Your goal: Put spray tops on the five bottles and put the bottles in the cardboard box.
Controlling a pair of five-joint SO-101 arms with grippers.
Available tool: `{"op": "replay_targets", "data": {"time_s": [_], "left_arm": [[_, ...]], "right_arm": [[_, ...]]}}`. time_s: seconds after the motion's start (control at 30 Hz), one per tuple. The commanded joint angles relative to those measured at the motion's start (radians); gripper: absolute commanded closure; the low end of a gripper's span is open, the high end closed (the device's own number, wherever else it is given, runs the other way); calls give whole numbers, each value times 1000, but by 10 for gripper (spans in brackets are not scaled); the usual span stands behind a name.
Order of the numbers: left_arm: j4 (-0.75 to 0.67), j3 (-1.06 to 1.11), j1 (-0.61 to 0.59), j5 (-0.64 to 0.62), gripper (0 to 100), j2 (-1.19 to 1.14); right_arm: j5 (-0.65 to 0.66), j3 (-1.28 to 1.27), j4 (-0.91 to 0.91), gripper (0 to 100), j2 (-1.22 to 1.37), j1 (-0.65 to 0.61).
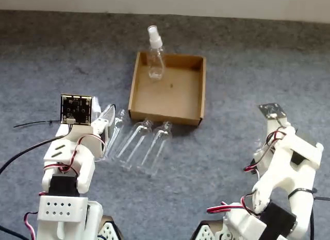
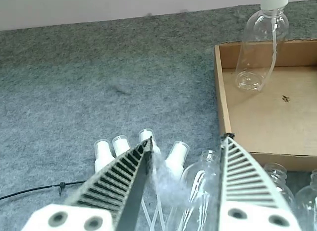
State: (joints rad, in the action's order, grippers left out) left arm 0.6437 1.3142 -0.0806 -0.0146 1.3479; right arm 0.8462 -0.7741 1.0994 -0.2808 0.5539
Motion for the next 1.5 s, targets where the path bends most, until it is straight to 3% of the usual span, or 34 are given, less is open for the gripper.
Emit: {"op": "replay_targets", "data": {"time_s": [0.0, 0.27, 0.4, 0.5, 0.73, 1.2, 1.47], "left_arm": [[-21, -5, 16, -2, 796, 2], [-21, -5, 16, -2, 796, 2], [-21, -5, 16, -2, 796, 2], [-21, -5, 16, -2, 796, 2], [-21, -5, 15, -2, 796, 2], [-21, -5, 15, -2, 796, 2], [-21, -5, 15, -2, 796, 2]], "right_arm": [[15, 15, -13, 896, -4, 45], [15, 15, -12, 705, -4, 44], [8, 16, -12, 705, -5, 7], [-80, 70, -5, 705, 2, -45], [-187, 283, 180, 705, 5, -168], [-201, 369, 200, 706, 214, -168], [-198, 487, 200, 706, 340, -107]]}}
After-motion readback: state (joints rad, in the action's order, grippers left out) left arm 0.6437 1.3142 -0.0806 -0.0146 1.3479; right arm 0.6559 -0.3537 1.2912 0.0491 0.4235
